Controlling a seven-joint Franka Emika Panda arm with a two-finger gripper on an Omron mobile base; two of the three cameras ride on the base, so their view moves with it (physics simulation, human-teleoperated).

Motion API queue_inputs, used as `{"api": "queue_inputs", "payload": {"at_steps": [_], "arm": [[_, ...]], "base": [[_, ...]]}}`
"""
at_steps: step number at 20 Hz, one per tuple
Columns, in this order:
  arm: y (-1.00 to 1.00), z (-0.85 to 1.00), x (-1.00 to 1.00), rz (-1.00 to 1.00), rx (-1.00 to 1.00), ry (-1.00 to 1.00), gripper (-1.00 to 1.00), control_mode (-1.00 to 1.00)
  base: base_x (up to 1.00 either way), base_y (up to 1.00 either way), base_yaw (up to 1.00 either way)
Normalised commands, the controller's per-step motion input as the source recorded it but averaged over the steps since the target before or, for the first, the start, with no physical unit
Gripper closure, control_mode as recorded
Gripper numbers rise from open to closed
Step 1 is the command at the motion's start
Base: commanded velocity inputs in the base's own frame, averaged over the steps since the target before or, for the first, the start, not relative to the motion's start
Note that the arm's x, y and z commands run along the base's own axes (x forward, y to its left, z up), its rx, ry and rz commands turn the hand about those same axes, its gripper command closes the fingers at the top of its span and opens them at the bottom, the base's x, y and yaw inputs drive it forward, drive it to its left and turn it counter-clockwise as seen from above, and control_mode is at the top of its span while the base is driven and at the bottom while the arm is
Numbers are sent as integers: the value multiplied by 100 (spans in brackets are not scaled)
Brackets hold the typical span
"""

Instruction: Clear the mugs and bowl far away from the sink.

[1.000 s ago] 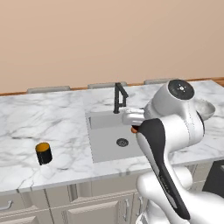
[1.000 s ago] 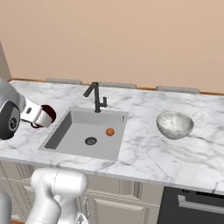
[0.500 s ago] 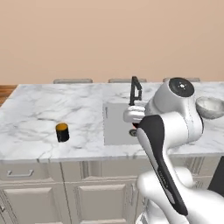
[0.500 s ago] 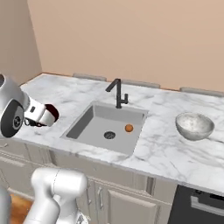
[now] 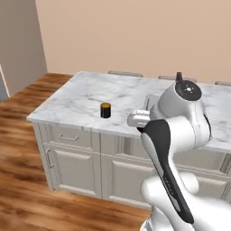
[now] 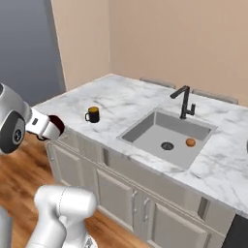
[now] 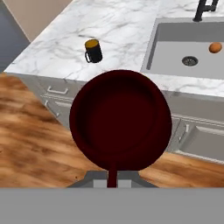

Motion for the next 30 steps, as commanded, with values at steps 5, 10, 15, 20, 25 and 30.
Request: {"api": "queue_inputs", "payload": {"at_steps": [5,10,15,20,25,30], "arm": [[0,0,0,0,0,0,100,100],[0,0,0,0,0,0,100,100],[0,0,0,0,0,0,100,100],[0,0,0,0,0,0,100,100],[0,0,0,0,0,0,100,100],[0,0,0,0,0,0,100,100]], "base": [[-14,-10,48],[0,-27,55],[0,-49,57],[0,-50,57],[0,-48,59],[5,-42,60]]}}
